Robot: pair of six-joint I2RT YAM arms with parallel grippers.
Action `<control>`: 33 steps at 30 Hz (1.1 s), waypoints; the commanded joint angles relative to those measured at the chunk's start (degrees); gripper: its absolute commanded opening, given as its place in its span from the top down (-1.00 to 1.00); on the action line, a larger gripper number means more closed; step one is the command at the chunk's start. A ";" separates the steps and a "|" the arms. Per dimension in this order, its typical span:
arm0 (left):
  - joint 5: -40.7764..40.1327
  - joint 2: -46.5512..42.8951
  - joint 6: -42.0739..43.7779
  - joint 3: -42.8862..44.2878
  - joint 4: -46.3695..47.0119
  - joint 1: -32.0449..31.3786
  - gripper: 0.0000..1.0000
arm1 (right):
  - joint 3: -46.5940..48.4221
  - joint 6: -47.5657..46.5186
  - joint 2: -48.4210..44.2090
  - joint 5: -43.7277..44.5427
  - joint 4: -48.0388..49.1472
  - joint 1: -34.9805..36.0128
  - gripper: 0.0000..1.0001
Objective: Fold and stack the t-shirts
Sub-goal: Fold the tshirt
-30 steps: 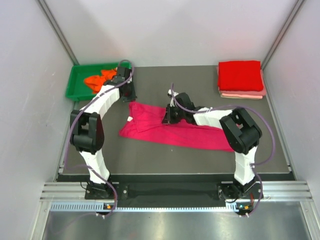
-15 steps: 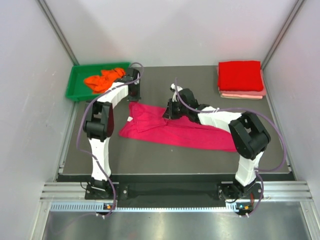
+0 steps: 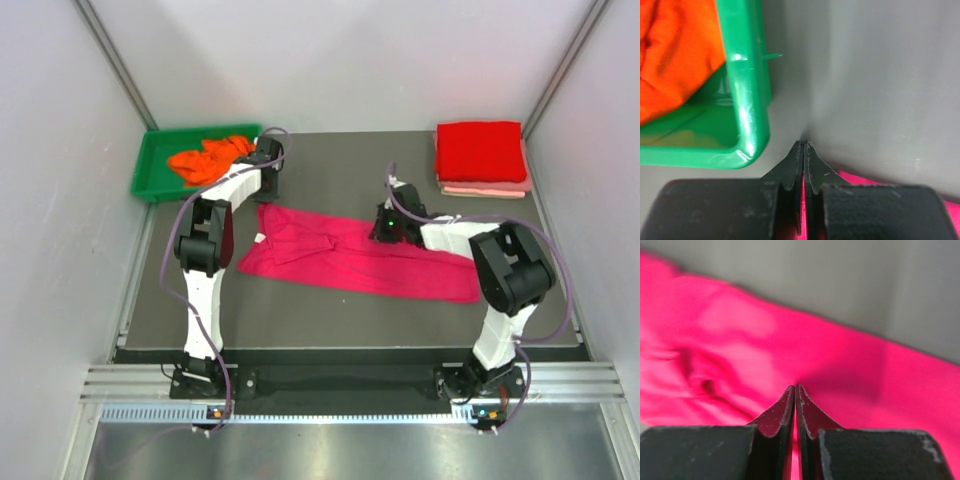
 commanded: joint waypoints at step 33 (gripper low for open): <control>-3.08 -0.08 4.05 -0.23 -2.67 -1.64 1.00 | -8.49 -5.18 -7.26 14.43 -16.51 -30.23 1.00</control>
